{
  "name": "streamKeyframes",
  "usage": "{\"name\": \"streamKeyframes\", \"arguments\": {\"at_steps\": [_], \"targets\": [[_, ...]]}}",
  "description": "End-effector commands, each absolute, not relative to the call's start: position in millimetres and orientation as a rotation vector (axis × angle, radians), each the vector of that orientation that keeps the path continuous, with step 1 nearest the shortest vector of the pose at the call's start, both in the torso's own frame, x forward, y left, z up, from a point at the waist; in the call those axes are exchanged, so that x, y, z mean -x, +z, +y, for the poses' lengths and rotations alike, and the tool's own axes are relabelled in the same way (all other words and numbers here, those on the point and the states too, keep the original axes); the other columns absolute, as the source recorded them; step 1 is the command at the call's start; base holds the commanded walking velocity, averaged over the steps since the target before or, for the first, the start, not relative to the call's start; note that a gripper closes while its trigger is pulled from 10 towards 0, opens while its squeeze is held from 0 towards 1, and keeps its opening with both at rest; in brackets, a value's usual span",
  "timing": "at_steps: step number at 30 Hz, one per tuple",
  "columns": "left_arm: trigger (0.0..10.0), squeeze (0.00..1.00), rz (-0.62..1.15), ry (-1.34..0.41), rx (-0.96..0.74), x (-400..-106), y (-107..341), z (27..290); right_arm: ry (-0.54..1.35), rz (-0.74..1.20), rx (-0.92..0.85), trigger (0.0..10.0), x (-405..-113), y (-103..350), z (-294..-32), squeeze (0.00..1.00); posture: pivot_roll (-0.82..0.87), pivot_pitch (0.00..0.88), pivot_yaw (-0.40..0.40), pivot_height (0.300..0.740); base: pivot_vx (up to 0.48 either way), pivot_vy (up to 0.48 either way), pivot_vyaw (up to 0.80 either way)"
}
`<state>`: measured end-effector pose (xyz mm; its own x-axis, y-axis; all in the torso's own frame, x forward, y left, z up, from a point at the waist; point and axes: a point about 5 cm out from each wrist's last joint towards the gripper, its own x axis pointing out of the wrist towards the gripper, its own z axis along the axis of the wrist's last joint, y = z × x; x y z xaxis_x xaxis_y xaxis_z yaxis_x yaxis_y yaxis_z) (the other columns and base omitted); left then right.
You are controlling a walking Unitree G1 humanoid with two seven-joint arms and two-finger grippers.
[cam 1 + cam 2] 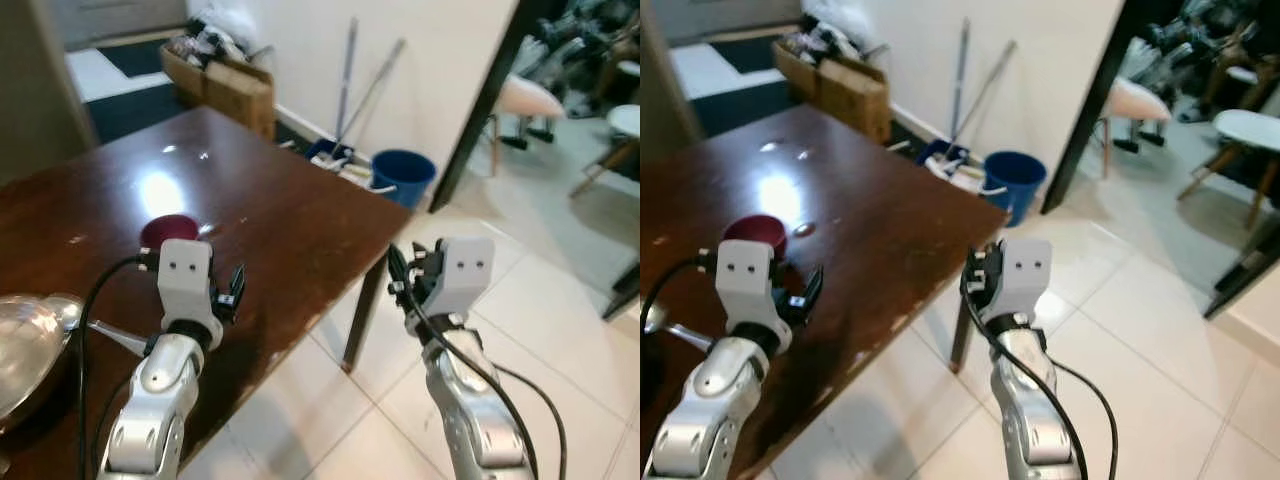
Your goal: Setting the table
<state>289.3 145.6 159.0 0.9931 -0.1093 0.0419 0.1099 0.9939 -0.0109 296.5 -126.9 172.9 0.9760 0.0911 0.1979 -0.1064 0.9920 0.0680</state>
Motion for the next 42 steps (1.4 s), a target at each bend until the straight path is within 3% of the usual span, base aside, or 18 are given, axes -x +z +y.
{"name": "streamKeyframes", "arguments": {"at_steps": [1, 42], "targets": [[10.0, 0.00, -0.023, -0.110, 0.013, -287.8, 154.8, 146.5, 0.092, -0.179, -0.092, 10.0, -295.9, 169.5, -128.4, 0.00, -0.04, 0.034, 0.042, 0.740, 0.000, 0.000, -0.79], [10.0, 0.00, -0.026, -0.113, 0.012, -288.7, 154.2, 147.0, 0.101, -0.176, -0.083, 10.0, -296.6, 168.3, -127.7, 0.00, -0.04, 0.023, 0.040, 0.740, 0.000, 0.000, -0.80]]}}
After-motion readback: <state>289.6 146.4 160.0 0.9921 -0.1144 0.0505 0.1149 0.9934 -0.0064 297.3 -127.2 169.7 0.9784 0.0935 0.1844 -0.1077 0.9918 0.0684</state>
